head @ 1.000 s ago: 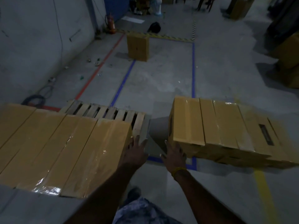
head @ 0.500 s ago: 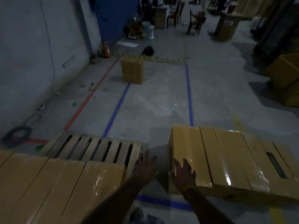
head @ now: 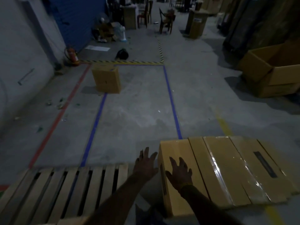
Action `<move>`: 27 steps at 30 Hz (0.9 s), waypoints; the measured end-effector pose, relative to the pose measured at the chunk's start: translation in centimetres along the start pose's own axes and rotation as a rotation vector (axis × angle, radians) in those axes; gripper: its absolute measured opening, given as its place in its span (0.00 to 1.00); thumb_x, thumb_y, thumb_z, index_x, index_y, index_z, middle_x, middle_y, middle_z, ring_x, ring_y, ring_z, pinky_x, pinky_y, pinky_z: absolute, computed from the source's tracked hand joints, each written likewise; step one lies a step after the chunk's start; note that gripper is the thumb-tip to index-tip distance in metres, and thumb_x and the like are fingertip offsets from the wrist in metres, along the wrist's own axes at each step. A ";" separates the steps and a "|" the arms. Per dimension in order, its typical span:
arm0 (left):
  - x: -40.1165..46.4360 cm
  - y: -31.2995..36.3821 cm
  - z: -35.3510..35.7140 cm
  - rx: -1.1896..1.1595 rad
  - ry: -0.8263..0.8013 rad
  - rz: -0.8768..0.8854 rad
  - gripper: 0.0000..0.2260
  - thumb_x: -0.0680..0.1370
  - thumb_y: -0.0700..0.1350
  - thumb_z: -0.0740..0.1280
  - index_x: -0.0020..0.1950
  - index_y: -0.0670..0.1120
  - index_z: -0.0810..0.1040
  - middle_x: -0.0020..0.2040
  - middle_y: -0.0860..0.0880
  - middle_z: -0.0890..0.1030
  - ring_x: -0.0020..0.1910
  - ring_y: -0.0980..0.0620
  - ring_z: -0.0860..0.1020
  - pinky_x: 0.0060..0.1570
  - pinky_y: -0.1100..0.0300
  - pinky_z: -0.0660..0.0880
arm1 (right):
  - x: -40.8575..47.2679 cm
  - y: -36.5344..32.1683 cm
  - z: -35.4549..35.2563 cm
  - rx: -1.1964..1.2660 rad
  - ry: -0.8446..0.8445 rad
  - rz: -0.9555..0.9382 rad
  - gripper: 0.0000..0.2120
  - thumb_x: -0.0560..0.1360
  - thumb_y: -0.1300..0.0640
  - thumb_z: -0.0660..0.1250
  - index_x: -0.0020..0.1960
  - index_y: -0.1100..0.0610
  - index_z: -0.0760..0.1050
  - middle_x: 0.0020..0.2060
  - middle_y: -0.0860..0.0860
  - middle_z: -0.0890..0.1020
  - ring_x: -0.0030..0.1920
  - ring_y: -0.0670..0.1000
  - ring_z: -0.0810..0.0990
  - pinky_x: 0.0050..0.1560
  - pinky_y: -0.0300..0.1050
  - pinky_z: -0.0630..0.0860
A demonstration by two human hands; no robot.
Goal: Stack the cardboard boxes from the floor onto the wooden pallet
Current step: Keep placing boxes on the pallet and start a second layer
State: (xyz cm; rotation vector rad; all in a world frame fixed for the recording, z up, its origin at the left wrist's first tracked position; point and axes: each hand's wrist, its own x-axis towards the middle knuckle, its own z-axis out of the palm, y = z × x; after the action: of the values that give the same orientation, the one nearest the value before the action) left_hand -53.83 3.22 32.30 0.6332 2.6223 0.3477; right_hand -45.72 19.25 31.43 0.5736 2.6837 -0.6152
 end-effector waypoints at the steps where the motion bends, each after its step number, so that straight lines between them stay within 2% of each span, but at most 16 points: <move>1: 1.6 0.3 -0.5 0.009 -0.007 0.012 0.34 0.81 0.57 0.63 0.82 0.54 0.50 0.82 0.44 0.41 0.80 0.37 0.43 0.75 0.40 0.55 | 1.6 0.1 -0.5 0.005 0.008 0.007 0.35 0.80 0.41 0.61 0.81 0.45 0.47 0.80 0.58 0.48 0.79 0.62 0.51 0.76 0.69 0.52; 6: 9.6 2.4 -2.6 0.058 -0.057 0.079 0.34 0.81 0.58 0.63 0.82 0.54 0.50 0.82 0.43 0.42 0.80 0.37 0.44 0.75 0.41 0.56 | 8.7 0.6 -4.5 0.030 0.061 0.055 0.35 0.81 0.42 0.62 0.81 0.45 0.48 0.80 0.58 0.48 0.79 0.62 0.51 0.76 0.68 0.53; 13: 17.7 7.5 -4.1 0.126 -0.106 0.193 0.34 0.80 0.58 0.64 0.82 0.53 0.52 0.82 0.43 0.44 0.80 0.37 0.46 0.74 0.41 0.59 | 12.9 4.0 -8.4 0.087 0.095 0.143 0.34 0.82 0.43 0.61 0.81 0.45 0.48 0.81 0.57 0.48 0.80 0.60 0.51 0.76 0.66 0.53; 21: 27.4 14.3 -4.9 0.242 -0.194 0.402 0.33 0.80 0.58 0.64 0.81 0.54 0.54 0.82 0.43 0.47 0.80 0.37 0.47 0.74 0.41 0.58 | 16.6 9.5 -11.6 0.196 0.170 0.390 0.34 0.81 0.43 0.61 0.81 0.43 0.48 0.81 0.56 0.50 0.79 0.59 0.52 0.76 0.65 0.53; 27: 34.7 18.0 -5.1 0.329 -0.289 0.638 0.32 0.79 0.58 0.66 0.80 0.54 0.56 0.81 0.44 0.50 0.79 0.40 0.51 0.73 0.45 0.61 | 21.9 11.4 -12.2 0.312 0.205 0.621 0.35 0.81 0.41 0.61 0.81 0.44 0.48 0.81 0.55 0.48 0.80 0.59 0.50 0.76 0.65 0.51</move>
State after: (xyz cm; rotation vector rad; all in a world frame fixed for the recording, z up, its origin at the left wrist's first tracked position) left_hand -77.40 34.78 31.06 1.5104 2.1571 -0.0069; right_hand -62.20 41.17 29.27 1.5452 2.3813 -0.8166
